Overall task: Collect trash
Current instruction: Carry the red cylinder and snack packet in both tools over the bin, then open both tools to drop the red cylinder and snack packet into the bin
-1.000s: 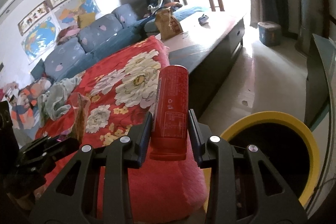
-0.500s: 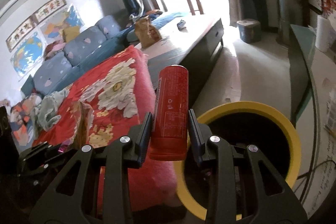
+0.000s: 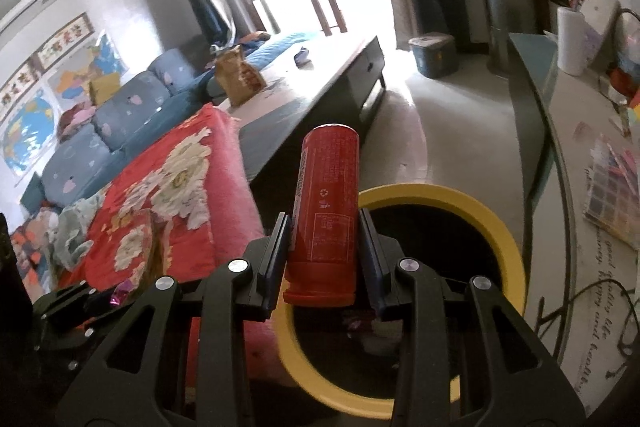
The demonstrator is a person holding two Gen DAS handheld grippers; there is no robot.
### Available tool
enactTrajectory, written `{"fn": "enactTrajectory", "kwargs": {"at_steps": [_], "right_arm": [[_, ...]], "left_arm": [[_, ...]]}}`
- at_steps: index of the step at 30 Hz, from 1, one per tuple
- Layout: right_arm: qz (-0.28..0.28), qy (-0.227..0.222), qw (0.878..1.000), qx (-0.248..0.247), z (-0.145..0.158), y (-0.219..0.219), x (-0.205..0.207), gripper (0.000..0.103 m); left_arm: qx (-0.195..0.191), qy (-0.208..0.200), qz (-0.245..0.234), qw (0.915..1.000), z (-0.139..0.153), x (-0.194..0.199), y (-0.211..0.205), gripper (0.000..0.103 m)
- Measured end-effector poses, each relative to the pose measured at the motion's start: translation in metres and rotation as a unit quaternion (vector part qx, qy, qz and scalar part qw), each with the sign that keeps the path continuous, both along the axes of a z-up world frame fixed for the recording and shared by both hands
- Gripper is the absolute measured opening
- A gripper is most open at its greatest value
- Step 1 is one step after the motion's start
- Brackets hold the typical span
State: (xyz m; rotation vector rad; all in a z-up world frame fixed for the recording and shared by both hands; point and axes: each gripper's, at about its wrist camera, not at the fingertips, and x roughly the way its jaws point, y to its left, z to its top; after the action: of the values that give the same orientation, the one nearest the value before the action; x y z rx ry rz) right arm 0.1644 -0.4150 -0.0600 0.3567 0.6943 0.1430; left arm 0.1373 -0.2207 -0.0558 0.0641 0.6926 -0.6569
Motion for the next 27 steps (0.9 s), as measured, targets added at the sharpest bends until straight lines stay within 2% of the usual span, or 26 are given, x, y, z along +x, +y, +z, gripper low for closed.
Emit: {"fn": "enactTrajectory", "kwargs": {"at_steps": [20,23,24,26,27], "right_arm": [[-0.061,0.05,0.997,0.024,-0.042,-0.05,0.004,0.028],[-0.066,0.056,0.996,0.034,-0.046,-0.056,0.005,0.029],[-0.073,0.058,0.995,0.038,-0.048,-0.059,0.004,0.033],[-0.078,0.059,0.994,0.045,-0.05,-0.063,0.003,0.039],[-0.082,0.06,0.994,0.047,-0.051,-0.064,0.002,0.045]], "left_arm": [[0.037,0.031,-0.059,0.9971,-0.043,0.018,-0.065,0.022],[0.04,0.036,-0.063,0.9966,-0.05,0.024,-0.072,0.022],[0.042,0.037,-0.066,0.9962,-0.053,0.026,-0.075,0.023],[0.049,0.036,-0.065,0.996,-0.057,0.032,-0.081,0.033],[0.052,0.041,-0.064,0.9958,-0.059,0.037,-0.085,0.051]]}}
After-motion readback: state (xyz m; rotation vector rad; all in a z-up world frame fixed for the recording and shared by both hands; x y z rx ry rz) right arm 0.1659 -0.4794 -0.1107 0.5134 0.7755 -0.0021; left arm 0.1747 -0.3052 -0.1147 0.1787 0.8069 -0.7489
